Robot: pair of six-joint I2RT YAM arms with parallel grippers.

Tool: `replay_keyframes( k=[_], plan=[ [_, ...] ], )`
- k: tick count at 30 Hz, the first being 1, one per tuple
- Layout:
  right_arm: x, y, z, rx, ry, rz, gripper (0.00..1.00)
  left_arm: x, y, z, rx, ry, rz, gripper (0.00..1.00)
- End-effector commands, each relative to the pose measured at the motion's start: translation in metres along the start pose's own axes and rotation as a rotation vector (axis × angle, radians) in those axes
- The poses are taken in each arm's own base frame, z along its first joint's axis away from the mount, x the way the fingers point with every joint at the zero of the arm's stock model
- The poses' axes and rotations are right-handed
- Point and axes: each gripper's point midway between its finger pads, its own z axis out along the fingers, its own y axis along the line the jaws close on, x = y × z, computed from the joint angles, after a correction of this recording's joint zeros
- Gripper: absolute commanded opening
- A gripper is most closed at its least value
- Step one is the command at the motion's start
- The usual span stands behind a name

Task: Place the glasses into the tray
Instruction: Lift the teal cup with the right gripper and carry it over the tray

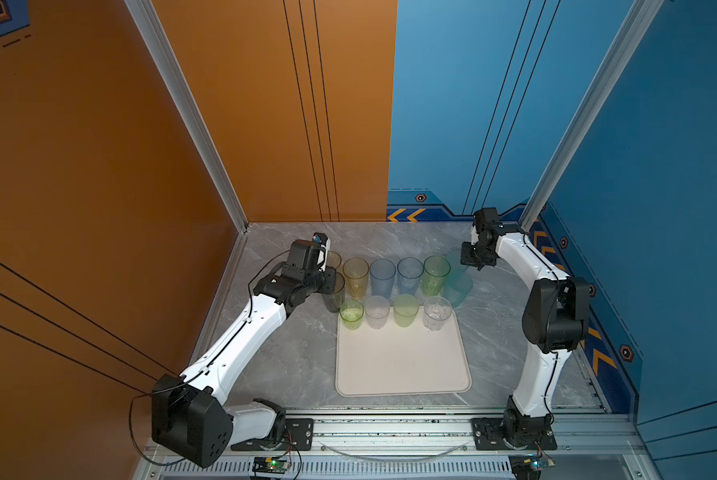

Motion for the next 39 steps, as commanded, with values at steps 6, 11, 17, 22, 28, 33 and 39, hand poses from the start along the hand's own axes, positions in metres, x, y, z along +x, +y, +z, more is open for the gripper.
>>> replay_keyframes(
  k=[6,11,17,22,28,33,39],
  plan=[
    [-0.034,-0.025,-0.085,0.058,-0.252,0.042,0.0,0.004,-0.011,0.004,-0.003,0.015,0.06,0.23],
    [-0.036,-0.034,-0.142,0.043,-0.361,0.06,0.0,0.005,-0.012,0.004,-0.003,0.014,0.067,0.23],
    [-0.009,-0.021,-0.196,-0.022,-0.41,0.023,0.0,0.007,-0.012,0.0,0.003,0.01,0.068,0.23],
    [0.028,-0.001,-0.242,-0.066,-0.447,-0.057,0.0,0.007,-0.013,-0.005,0.009,0.0,0.07,0.24],
    [0.083,0.05,-0.282,-0.222,-0.462,-0.232,0.0,0.005,-0.013,-0.006,0.011,-0.002,0.065,0.24],
    [0.121,0.101,-0.284,-0.275,-0.409,-0.416,0.0,0.0,-0.008,-0.013,0.001,-0.024,0.037,0.24],
    [0.161,0.175,-0.27,-0.354,-0.337,-0.645,0.0,-0.006,-0.003,-0.029,-0.012,-0.072,0.018,0.24]
  ],
)
